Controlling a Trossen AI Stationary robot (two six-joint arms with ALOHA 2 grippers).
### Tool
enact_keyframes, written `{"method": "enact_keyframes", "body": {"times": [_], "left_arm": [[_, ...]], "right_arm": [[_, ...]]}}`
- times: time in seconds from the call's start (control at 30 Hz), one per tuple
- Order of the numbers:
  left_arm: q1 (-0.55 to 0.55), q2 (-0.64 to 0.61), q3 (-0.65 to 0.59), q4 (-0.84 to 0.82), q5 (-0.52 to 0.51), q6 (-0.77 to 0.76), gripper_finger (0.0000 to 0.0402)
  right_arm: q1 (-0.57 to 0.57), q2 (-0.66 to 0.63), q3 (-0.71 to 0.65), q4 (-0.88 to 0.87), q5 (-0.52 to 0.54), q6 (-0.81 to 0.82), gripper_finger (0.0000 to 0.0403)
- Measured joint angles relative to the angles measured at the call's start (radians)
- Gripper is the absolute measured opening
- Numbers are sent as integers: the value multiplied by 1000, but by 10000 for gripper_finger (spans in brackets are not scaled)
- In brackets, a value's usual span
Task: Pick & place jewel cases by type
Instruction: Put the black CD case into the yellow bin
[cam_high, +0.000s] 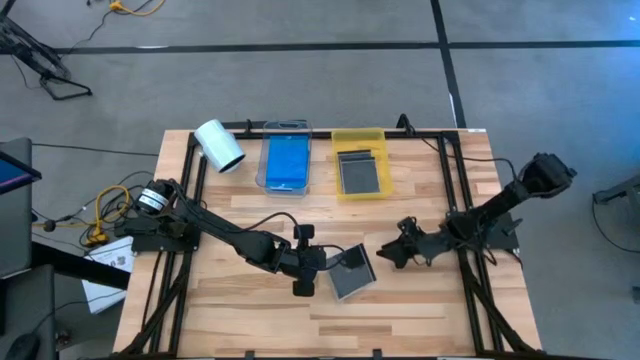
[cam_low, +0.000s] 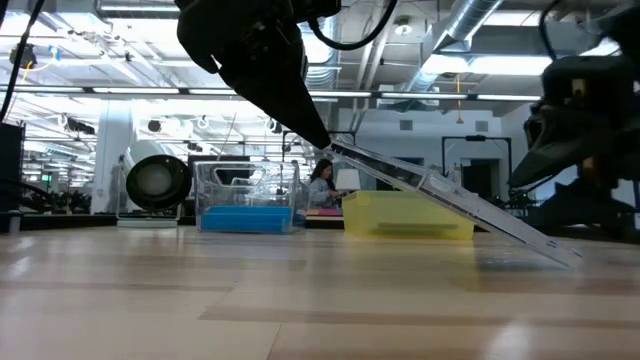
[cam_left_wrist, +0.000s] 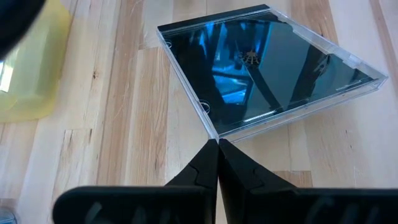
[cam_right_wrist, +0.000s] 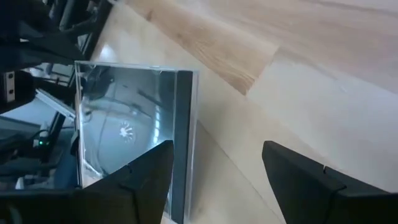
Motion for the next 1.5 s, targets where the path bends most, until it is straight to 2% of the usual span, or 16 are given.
{"method": "enact_keyframes", "body": {"times": [0.13,0.37,0.67,0.87,1.0,1.2,1.33,1.5], "left_arm": [[0,0,0,0,0,0,0],[0,0,0,5,-1,0,0],[1,0,0,5,-1,0,0],[1,0,0,7,-2,0,0],[1,0,0,3,-2,-1,0],[2,0,0,2,1,-5,0],[2,0,0,1,8,-5,0],[2,0,0,-2,12,1,0]], "right_arm": [[-72,0,0,34,-87,-61,240],[-142,0,1,58,-173,-111,240],[-175,9,8,73,-190,-118,240],[-174,167,81,101,-230,-138,240],[-181,288,87,280,-224,-143,240],[-189,423,89,515,-282,-152,240],[-186,459,88,581,-306,-167,240],[-175,446,87,575,-352,-206,240]]}}
